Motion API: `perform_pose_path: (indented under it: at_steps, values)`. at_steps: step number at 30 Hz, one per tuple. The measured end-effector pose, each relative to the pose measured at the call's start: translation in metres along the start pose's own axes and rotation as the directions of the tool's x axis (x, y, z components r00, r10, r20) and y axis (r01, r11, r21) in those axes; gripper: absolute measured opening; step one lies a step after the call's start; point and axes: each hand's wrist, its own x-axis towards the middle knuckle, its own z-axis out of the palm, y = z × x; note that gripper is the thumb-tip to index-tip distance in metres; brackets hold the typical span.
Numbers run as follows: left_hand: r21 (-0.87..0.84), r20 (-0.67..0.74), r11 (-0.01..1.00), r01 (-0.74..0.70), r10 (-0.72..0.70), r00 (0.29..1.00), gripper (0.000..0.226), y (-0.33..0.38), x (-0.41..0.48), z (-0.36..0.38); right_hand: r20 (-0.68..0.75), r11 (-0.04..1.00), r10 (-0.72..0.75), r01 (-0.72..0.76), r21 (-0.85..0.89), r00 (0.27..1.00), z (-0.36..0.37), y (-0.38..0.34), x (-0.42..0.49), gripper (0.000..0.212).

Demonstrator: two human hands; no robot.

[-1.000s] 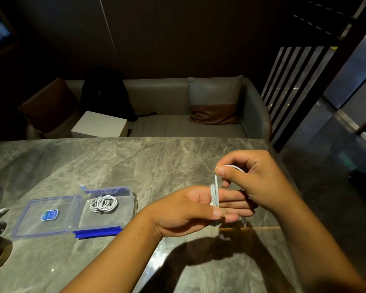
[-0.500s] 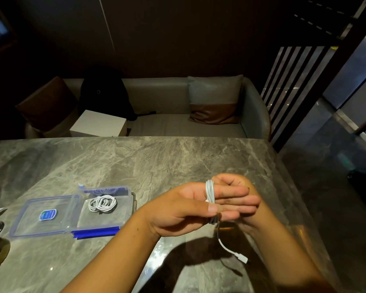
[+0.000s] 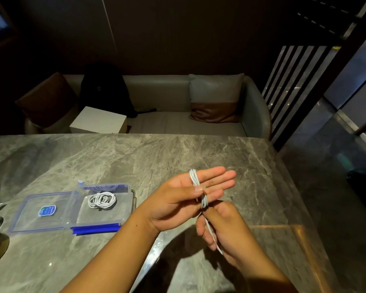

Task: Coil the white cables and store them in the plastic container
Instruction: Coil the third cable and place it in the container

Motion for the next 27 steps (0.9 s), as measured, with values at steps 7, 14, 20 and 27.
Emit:
perform_pose_path:
  at_steps: [7, 14, 20, 27]
  values:
    - [0.034, -0.105, 0.999, -0.015, 0.018, 0.994, 0.055, 0.001, 0.000, -0.015, 0.035, 0.991, -0.040, 0.044, -0.129, 0.999, 0.008, 0.007, -0.021, 0.027]
    - [0.016, -0.172, 1.000, 0.017, -0.014, 0.985, 0.056, -0.005, -0.005, -0.025, 0.101, 0.935, -0.068, 0.099, -0.341, 0.993, 0.005, 0.004, -0.029, 0.011]
    - [0.151, -0.223, 0.977, 0.151, -0.115, 0.968, 0.059, -0.014, -0.009, -0.023, 0.191, 0.870, -0.230, 0.289, -0.398, 0.954, -0.001, -0.025, -0.032, 0.016]
    - [0.141, -0.077, 0.982, 0.122, -0.113, 0.991, 0.033, -0.009, -0.021, -0.009, 0.216, 0.757, -0.389, 0.444, -0.480, 0.896, -0.011, -0.061, -0.016, 0.025]
